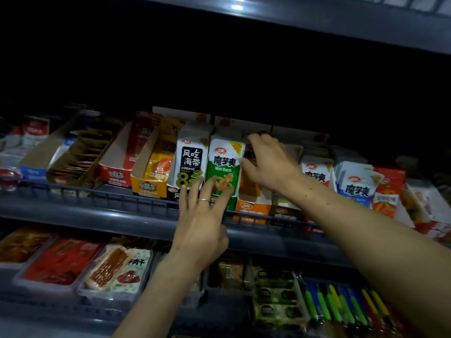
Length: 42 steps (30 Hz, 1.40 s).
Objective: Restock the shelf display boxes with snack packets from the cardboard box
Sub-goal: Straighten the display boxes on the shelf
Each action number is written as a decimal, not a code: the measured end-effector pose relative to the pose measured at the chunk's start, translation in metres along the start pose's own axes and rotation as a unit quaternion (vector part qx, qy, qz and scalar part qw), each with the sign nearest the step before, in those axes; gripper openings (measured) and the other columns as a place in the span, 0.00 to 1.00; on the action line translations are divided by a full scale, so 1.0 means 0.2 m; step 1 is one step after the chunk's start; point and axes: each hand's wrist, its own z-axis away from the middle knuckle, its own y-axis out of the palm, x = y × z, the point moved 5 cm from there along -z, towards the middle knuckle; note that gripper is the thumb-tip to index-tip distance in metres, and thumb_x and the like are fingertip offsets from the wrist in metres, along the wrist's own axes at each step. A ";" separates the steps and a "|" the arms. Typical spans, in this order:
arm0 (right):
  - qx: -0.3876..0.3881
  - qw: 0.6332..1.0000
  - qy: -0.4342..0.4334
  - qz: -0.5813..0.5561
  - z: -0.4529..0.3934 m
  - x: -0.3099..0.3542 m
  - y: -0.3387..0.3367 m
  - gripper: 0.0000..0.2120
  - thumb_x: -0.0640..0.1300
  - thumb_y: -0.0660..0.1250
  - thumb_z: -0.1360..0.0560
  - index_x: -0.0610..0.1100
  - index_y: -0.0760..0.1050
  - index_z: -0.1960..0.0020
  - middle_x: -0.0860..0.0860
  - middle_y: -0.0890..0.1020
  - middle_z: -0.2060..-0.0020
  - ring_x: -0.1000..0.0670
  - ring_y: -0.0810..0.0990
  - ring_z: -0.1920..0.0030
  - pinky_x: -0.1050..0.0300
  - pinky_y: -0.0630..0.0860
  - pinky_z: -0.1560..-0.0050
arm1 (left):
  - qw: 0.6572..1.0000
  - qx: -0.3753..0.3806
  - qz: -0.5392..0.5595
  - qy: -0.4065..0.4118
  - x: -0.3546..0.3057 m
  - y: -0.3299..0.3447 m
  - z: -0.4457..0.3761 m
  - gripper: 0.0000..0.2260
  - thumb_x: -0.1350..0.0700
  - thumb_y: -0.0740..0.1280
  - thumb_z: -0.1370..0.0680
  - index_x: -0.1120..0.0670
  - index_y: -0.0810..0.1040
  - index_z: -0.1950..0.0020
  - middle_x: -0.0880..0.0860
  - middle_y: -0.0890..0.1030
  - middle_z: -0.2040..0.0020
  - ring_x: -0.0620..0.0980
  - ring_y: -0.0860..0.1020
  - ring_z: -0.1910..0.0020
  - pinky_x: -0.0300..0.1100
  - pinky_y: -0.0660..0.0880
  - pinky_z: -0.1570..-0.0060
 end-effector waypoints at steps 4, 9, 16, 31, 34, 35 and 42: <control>0.019 0.997 -0.015 0.080 0.08 -0.09 0.00 0.26 0.49 0.64 0.24 0.42 0.65 0.29 0.44 0.72 0.36 0.42 0.70 0.36 0.49 0.67 0.37 | 0.998 0.047 -0.013 0.026 -0.07 0.04 -0.01 0.35 0.54 0.65 0.29 0.45 0.57 0.24 0.52 0.56 0.23 0.56 0.48 0.24 0.57 0.36 0.27; 0.032 0.976 -0.062 0.207 0.05 -0.06 0.05 0.26 0.42 0.67 0.28 0.42 0.65 0.31 0.44 0.72 0.37 0.42 0.69 0.37 0.51 0.65 0.38 | 0.998 0.062 0.014 0.015 -0.10 0.05 -0.02 0.32 0.55 0.63 0.27 0.43 0.56 0.25 0.47 0.59 0.25 0.51 0.49 0.24 0.55 0.36 0.26; 0.097 0.964 0.002 0.249 -0.11 -0.01 0.15 0.33 0.46 0.71 0.28 0.43 0.62 0.27 0.44 0.68 0.30 0.42 0.64 0.30 0.47 0.61 0.31 | 0.998 0.042 0.044 0.011 -0.08 0.08 -0.02 0.31 0.56 0.63 0.32 0.46 0.65 0.28 0.48 0.67 0.30 0.53 0.58 0.26 0.56 0.40 0.26; -0.011 0.996 -0.015 0.091 0.00 -0.10 -0.01 0.22 0.40 0.64 0.22 0.41 0.64 0.30 0.41 0.76 0.39 0.40 0.75 0.40 0.49 0.71 0.43 | 0.999 0.031 0.031 0.008 -0.11 0.09 -0.02 0.33 0.57 0.66 0.34 0.48 0.66 0.28 0.52 0.66 0.30 0.55 0.58 0.27 0.57 0.42 0.26; -0.052 0.997 -0.016 0.053 0.10 -0.22 -0.09 0.22 0.48 0.63 0.21 0.42 0.65 0.30 0.42 0.75 0.38 0.41 0.73 0.39 0.49 0.69 0.40 | 0.999 0.025 0.016 0.020 -0.18 0.09 -0.02 0.37 0.57 0.69 0.34 0.47 0.63 0.26 0.55 0.60 0.26 0.58 0.53 0.25 0.58 0.42 0.26; -0.050 0.997 -0.014 0.055 0.13 -0.27 -0.10 0.23 0.49 0.63 0.22 0.42 0.65 0.29 0.42 0.74 0.38 0.41 0.73 0.38 0.49 0.68 0.39 | 0.999 0.028 0.010 0.033 -0.21 0.10 -0.02 0.38 0.57 0.70 0.34 0.46 0.61 0.26 0.55 0.58 0.25 0.59 0.51 0.25 0.57 0.41 0.26; 0.054 0.985 0.004 0.163 0.16 -0.39 0.03 0.38 0.59 0.71 0.30 0.48 0.59 0.28 0.45 0.72 0.36 0.42 0.71 0.37 0.48 0.67 0.39 | 0.994 0.076 -0.023 0.074 -0.35 0.22 -0.04 0.41 0.56 0.67 0.36 0.44 0.58 0.24 0.55 0.63 0.26 0.61 0.54 0.25 0.60 0.38 0.29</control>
